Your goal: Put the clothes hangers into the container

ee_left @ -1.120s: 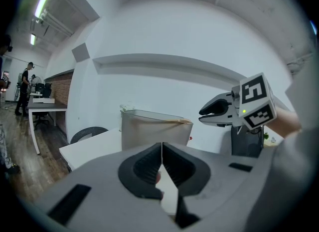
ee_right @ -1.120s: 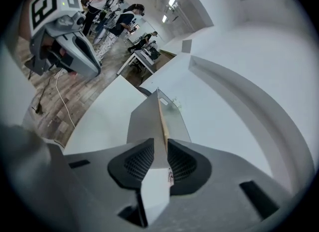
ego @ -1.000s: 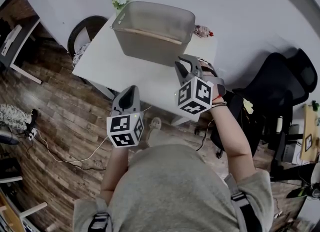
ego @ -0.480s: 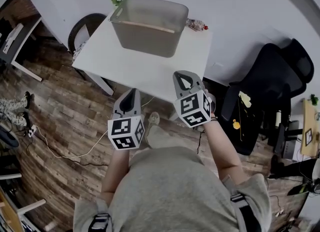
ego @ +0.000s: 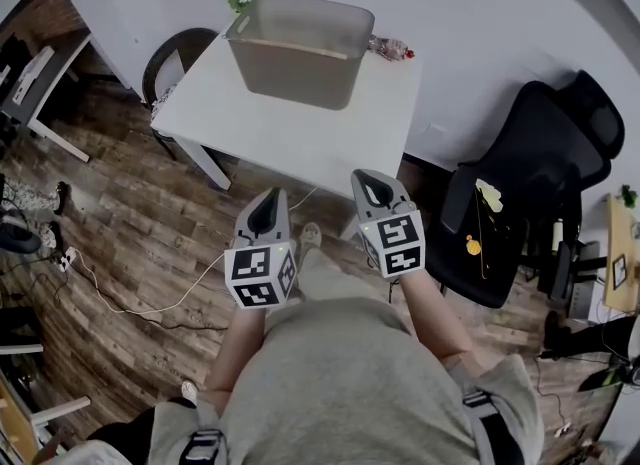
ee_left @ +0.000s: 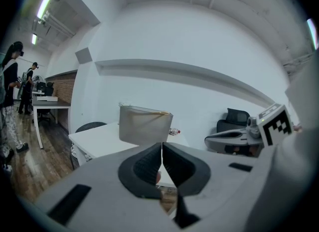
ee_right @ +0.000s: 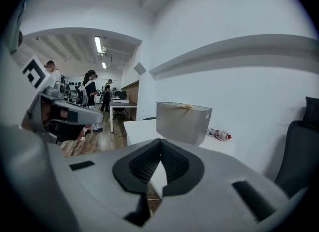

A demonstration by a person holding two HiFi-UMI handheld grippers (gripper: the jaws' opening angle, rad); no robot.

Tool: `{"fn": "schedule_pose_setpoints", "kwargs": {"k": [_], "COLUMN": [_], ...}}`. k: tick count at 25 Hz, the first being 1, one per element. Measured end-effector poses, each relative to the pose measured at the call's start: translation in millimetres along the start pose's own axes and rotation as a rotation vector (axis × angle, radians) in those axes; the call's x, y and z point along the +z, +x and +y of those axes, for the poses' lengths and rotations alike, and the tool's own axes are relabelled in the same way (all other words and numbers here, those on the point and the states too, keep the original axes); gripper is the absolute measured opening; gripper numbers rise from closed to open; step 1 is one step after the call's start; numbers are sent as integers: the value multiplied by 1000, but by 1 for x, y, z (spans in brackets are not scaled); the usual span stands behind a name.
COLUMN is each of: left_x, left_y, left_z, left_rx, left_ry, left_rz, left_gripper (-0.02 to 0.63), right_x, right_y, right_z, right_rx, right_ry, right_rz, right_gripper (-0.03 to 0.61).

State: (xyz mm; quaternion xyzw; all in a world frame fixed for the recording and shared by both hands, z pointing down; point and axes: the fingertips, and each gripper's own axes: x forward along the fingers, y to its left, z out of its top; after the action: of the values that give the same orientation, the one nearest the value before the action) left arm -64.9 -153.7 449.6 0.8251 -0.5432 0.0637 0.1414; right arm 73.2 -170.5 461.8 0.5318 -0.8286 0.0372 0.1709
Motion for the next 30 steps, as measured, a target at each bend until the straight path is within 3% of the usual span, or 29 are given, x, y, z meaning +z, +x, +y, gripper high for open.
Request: {"fn": "schedule_pose_setpoints", "kwargs": {"k": [7, 30], "left_x": [-10, -7], "left_y": [-16, -23], "left_z": [-5, -6], "left_rx": [2, 1], "left_ry": [-1, 3], "left_rz": [9, 2], "left_gripper": [11, 9], "right_x": [-15, 2], "right_y": [-22, -32], "right_z": [11, 13], "right_rx": [-11, 3], "right_ry": [85, 120], "right_rz": [-36, -105], "right_gripper": [2, 0]}}
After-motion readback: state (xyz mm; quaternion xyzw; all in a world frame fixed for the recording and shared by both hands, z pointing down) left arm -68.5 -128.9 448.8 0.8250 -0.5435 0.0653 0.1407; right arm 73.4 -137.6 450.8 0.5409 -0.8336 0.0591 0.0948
